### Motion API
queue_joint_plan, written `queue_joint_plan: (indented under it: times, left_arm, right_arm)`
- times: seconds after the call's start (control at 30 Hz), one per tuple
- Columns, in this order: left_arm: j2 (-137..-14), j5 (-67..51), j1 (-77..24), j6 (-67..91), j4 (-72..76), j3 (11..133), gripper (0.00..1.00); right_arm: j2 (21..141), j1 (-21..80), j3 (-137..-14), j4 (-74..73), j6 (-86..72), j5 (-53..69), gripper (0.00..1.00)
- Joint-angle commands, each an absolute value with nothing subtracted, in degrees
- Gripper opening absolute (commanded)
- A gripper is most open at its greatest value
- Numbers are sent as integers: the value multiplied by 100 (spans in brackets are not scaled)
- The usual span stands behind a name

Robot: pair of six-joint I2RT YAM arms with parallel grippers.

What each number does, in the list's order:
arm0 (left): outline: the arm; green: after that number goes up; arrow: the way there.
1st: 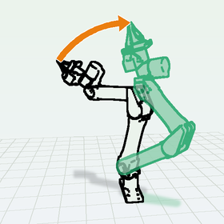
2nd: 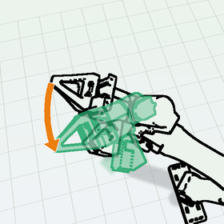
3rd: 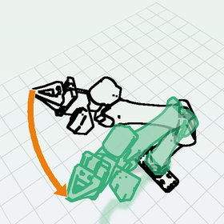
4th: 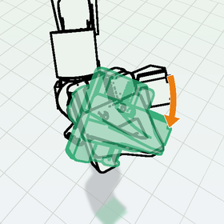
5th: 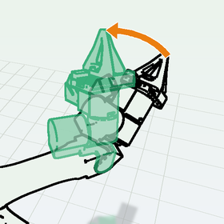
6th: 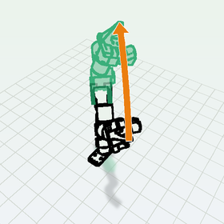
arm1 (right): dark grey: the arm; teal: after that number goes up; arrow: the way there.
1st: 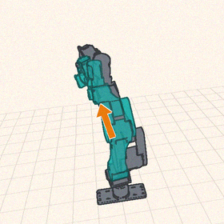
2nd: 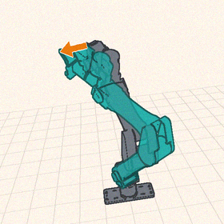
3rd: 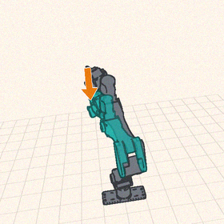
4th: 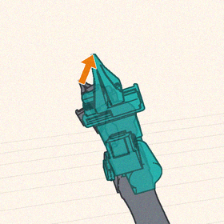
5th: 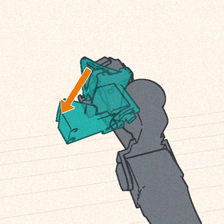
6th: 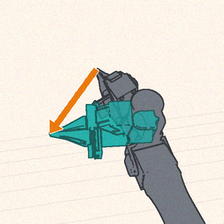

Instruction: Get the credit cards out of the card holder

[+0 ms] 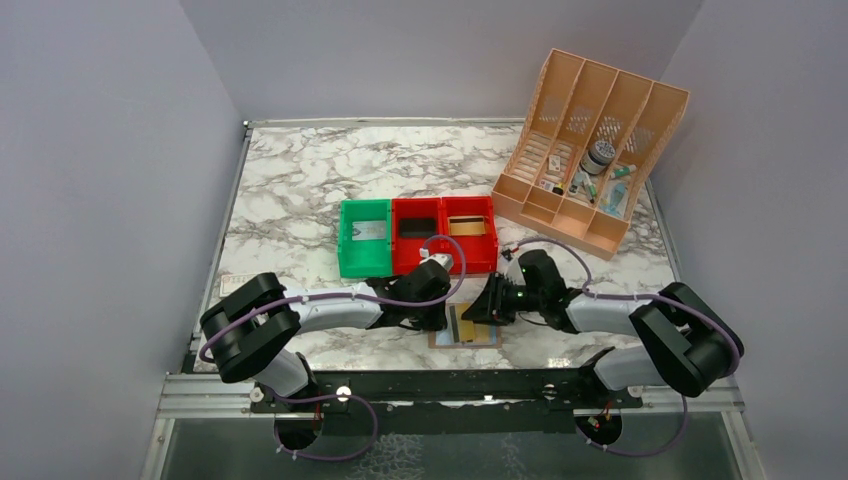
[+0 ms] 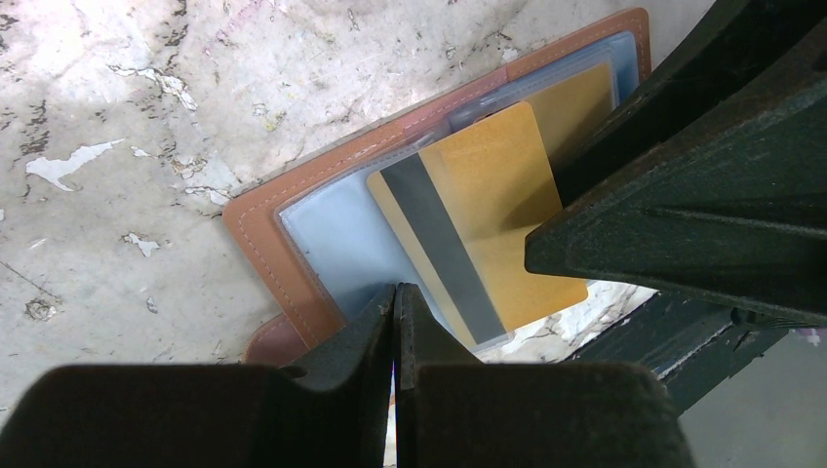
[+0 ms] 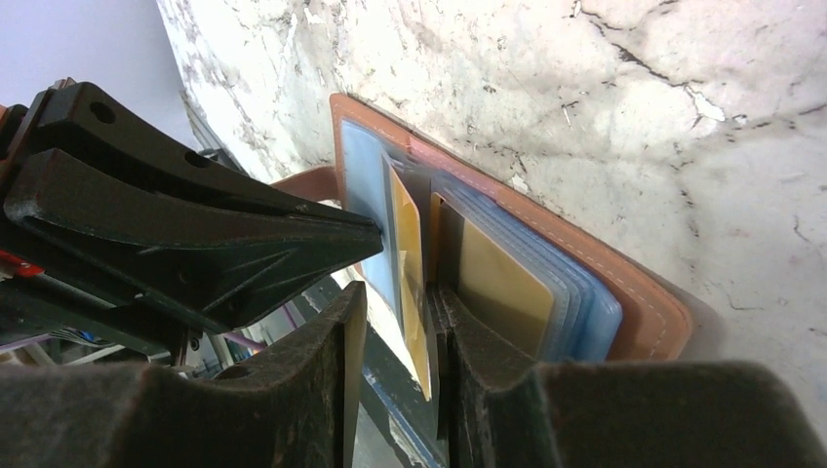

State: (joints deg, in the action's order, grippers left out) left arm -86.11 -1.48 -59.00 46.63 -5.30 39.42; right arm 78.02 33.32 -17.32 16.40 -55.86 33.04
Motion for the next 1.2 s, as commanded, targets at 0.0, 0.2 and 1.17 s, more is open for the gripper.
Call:
queue_joint_plan:
  times: [0.0,0.2,1.17]
  left_arm:
    - [-8719,54,-5950,4596,-845,3895,7]
    - [-8701,69,-5950,4588,-865,3903,7]
    - [-8631,110,-5950,4579,-936,3896,7]
  right_arm:
    - [7967,3369,-1618,2116,-5612,3461,29]
    - [8074,3434,-1704,2132,-5549,3427,25]
    - [8151,3450,-1542,2391,-5739,3462,25]
